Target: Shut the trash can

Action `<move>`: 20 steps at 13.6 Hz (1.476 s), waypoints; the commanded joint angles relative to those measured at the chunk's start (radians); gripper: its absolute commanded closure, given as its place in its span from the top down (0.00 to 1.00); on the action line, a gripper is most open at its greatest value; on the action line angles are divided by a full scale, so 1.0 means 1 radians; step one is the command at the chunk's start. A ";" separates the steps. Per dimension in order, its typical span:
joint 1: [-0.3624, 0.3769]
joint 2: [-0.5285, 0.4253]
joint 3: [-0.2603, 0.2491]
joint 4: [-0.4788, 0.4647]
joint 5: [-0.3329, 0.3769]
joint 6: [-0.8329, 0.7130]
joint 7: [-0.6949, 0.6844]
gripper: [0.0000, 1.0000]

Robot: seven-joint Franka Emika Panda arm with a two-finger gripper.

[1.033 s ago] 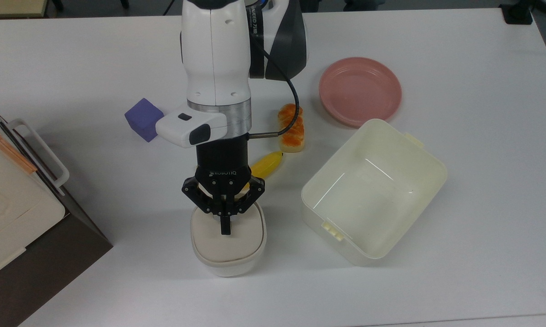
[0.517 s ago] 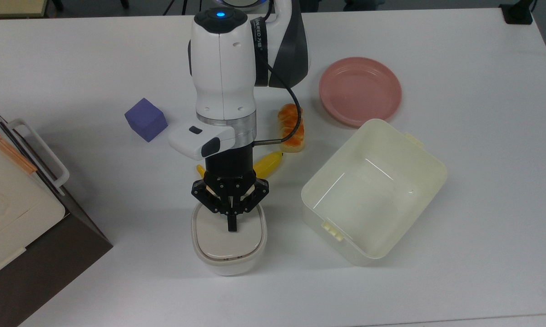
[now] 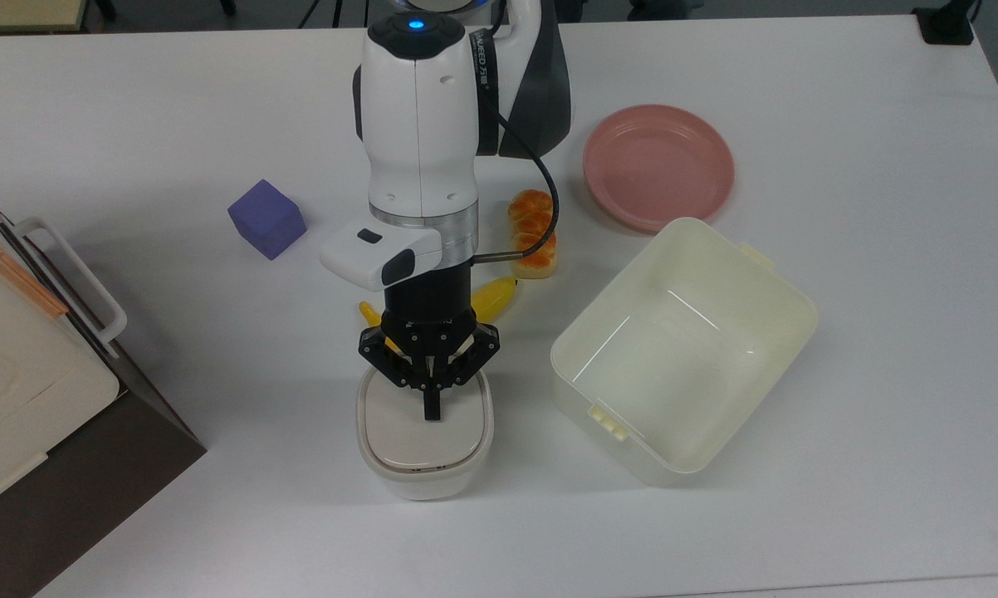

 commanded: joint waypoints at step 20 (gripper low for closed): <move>0.004 -0.421 -0.007 -0.076 -0.050 -0.962 0.031 1.00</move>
